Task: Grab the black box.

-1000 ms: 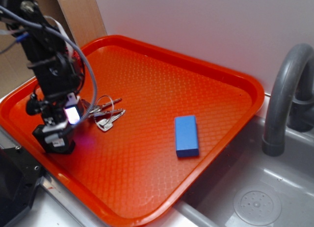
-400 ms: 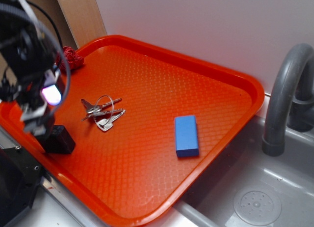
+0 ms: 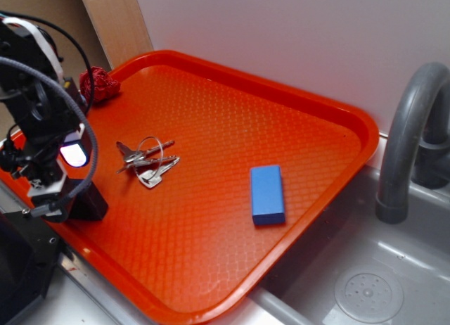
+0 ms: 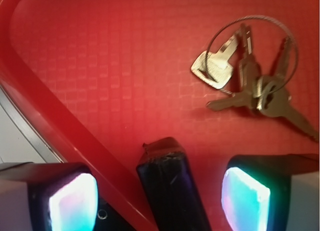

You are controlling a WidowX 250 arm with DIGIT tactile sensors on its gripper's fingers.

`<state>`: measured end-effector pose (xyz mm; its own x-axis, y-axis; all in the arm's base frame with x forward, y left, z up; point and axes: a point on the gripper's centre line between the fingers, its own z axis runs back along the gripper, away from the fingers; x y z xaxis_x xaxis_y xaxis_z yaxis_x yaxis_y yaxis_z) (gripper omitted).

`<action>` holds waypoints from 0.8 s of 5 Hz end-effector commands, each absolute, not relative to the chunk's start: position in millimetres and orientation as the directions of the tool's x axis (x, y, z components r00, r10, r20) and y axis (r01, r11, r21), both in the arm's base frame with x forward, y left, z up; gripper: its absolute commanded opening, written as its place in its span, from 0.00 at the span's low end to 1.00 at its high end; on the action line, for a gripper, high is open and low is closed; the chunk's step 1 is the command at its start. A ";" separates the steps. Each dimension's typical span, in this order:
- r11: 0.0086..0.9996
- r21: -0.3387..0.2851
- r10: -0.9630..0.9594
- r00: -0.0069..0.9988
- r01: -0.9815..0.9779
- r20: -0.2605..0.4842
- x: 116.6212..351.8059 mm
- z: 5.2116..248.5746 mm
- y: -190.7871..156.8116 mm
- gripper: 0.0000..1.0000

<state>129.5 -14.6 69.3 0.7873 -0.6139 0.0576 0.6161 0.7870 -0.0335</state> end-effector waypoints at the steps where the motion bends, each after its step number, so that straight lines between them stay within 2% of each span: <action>1: 0.791 -0.052 -0.610 0.792 0.610 0.022 113.9 55.0 -14.1 1.00; 2: 0.803 0.004 -0.597 0.803 0.596 0.010 111.1 43.3 -13.2 1.00; 3: 0.834 0.042 -0.550 0.835 0.549 0.002 122.6 37.1 -13.7 0.00; 4: 0.856 0.058 -0.515 0.857 0.514 0.025 130.4 36.0 -9.9 0.00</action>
